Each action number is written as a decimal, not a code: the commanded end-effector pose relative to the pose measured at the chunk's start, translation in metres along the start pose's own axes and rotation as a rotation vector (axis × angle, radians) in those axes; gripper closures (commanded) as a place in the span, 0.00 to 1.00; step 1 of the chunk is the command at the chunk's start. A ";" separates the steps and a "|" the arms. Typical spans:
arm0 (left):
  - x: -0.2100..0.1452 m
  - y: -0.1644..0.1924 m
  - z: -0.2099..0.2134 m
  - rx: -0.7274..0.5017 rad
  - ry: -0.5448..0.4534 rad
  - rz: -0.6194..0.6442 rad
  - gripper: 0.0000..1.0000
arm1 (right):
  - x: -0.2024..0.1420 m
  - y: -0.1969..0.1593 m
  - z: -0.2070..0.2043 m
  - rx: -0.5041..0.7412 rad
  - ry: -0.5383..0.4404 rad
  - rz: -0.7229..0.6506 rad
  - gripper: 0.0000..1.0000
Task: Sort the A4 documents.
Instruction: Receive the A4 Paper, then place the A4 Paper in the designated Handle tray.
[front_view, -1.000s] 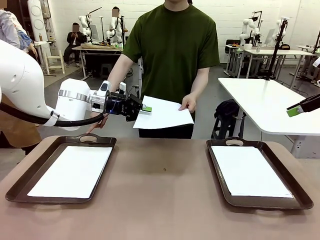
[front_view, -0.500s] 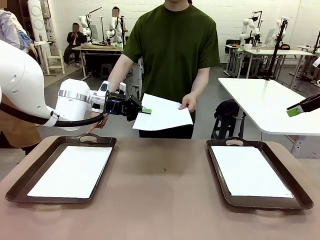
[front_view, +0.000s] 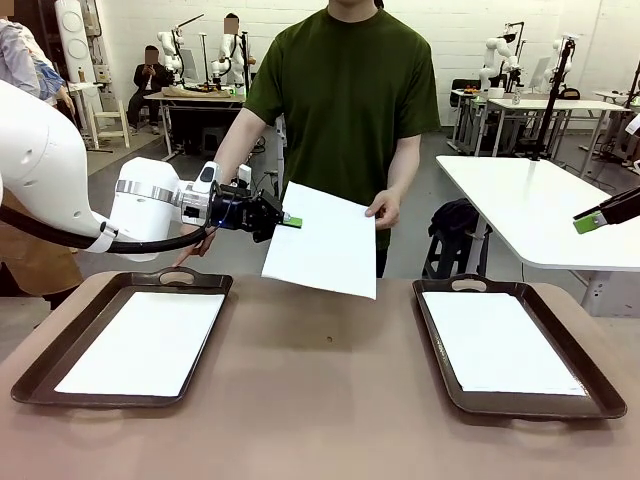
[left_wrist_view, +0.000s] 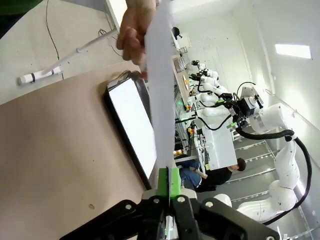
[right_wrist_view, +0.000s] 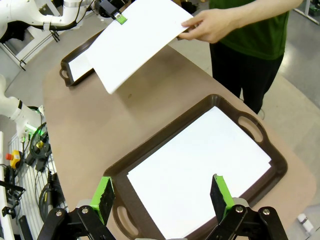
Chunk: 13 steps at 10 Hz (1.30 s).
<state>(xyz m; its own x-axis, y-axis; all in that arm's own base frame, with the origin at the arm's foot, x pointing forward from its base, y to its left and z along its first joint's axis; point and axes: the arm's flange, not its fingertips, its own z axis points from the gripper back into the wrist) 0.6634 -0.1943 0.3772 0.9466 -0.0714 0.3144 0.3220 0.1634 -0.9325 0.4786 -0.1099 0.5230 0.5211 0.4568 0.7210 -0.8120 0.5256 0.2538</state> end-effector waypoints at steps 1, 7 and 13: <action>0.000 0.000 -0.001 0.000 -0.001 0.000 1.00 | 0.000 0.001 -0.001 0.002 0.001 0.004 0.00; 0.000 0.000 -0.001 0.000 -0.001 0.000 1.00 | 0.000 0.001 -0.001 0.002 0.001 0.004 0.00; 0.000 0.000 -0.001 0.000 -0.001 0.000 1.00 | 0.000 0.001 -0.001 0.002 0.001 0.004 0.00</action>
<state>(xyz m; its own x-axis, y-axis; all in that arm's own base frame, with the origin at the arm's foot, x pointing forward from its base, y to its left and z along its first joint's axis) 0.6634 -0.1942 0.3771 0.9466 -0.0714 0.3143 0.3220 0.1635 -0.9325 0.4786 -0.1099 0.5230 0.5211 0.4568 0.7210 -0.8120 0.5256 0.2538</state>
